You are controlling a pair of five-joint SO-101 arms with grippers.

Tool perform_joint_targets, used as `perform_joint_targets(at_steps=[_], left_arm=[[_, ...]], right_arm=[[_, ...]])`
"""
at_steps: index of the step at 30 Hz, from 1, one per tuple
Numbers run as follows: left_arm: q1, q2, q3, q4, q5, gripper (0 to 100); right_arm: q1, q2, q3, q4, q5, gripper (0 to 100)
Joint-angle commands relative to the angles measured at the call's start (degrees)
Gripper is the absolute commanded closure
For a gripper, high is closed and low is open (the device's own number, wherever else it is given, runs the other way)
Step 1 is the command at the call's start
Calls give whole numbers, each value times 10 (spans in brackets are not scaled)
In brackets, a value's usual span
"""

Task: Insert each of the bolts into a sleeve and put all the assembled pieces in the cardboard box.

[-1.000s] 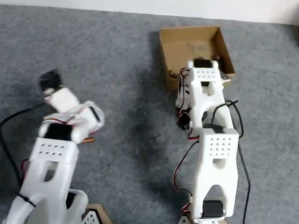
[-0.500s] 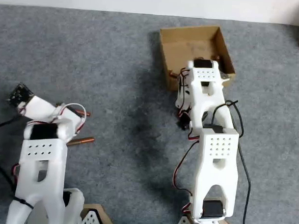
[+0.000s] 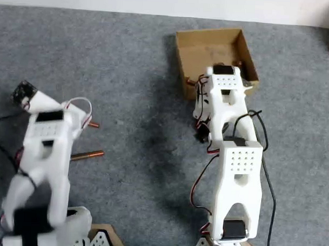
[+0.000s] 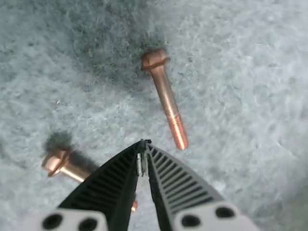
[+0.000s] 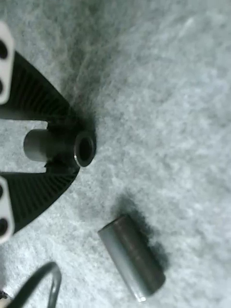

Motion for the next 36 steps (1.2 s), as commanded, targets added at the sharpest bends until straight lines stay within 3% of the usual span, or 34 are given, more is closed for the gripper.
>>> perform_joint_targets(at_steps=[1,5,12,31,36], left_arm=[[-6,64,-129,49,14,983],[-7,128,-201,60,37,973],[-6,204,-245,61,76,791],[-65,236,-232,58,97,870],[-65,236,-204,12,96,870]], right_arm=[[-5,-11,-16,13,11,995],[-4,-11,-17,13,31,995],[-4,-11,-17,12,32,995],[-6,-10,-17,10,32,995],[-4,-10,-17,11,32,995]])
